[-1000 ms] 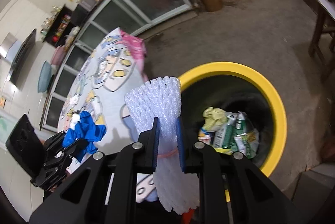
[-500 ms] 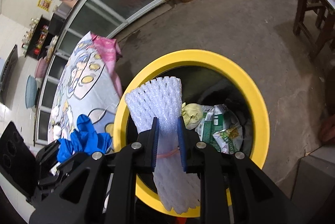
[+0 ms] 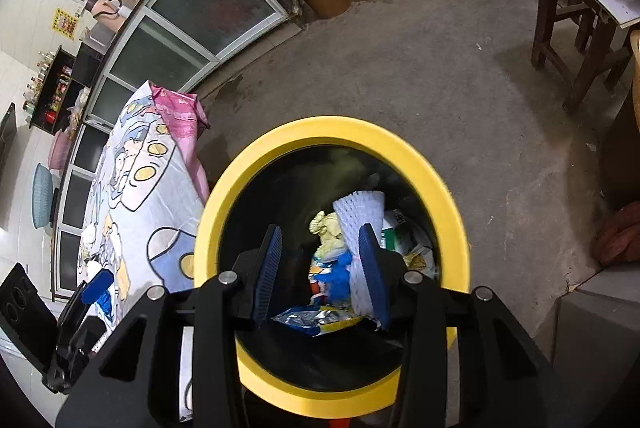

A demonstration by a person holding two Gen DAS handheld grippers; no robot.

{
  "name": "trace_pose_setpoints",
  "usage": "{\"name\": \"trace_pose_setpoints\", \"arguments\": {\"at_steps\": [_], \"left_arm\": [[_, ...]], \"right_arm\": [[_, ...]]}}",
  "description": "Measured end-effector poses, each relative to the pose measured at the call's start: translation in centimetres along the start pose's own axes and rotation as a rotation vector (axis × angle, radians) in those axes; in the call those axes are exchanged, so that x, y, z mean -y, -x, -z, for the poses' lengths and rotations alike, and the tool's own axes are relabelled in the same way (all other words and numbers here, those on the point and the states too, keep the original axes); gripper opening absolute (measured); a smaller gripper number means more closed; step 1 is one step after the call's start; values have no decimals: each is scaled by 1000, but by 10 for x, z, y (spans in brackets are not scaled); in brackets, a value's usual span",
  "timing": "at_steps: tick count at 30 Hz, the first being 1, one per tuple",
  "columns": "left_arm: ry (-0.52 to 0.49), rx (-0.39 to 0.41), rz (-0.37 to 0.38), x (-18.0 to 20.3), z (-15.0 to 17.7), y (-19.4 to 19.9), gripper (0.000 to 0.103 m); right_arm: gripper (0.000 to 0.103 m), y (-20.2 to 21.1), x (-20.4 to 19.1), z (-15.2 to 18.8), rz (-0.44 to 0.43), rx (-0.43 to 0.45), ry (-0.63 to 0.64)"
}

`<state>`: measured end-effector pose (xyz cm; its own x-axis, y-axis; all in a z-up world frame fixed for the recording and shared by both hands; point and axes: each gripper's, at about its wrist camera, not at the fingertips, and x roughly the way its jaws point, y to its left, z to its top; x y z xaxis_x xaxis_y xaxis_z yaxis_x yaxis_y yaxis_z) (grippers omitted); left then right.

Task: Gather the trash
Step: 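Grasp the white tissue bundle with the left tool while the right tool grasps the blue glove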

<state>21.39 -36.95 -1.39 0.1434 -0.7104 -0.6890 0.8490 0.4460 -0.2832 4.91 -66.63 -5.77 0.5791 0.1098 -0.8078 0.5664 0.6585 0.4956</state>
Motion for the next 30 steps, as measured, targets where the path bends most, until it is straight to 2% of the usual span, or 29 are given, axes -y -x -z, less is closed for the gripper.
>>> {"name": "trace_pose_setpoints", "arguments": {"at_steps": [4,8,9,10,11,16,19,24,30], "left_arm": [[14,49,-48,-29,10,43,74],[50,96,-117,-65,25,93,75],[67,111,-146,-78,32,111,78],[78,126,-178,-88,39,126,81],[84,140,-218,-98,47,142,82],[95,173,-451,-148,82,214,90],[101,171,-569,-176,96,248,90],[75,169,-675,-220,108,282,95],[16,113,-711,-283,94,283,95]], "right_arm": [[42,2,-38,12,-22,11,114],[42,3,-97,33,-128,31,281],[48,2,-109,38,-151,36,312],[55,1,-126,45,-179,44,354],[57,-1,-142,53,-203,44,393],[58,-27,-226,95,-295,16,583],[58,-46,-281,121,-343,-16,704],[58,-70,-347,160,-349,-17,896],[58,-101,-410,199,-302,-12,1092]]}}
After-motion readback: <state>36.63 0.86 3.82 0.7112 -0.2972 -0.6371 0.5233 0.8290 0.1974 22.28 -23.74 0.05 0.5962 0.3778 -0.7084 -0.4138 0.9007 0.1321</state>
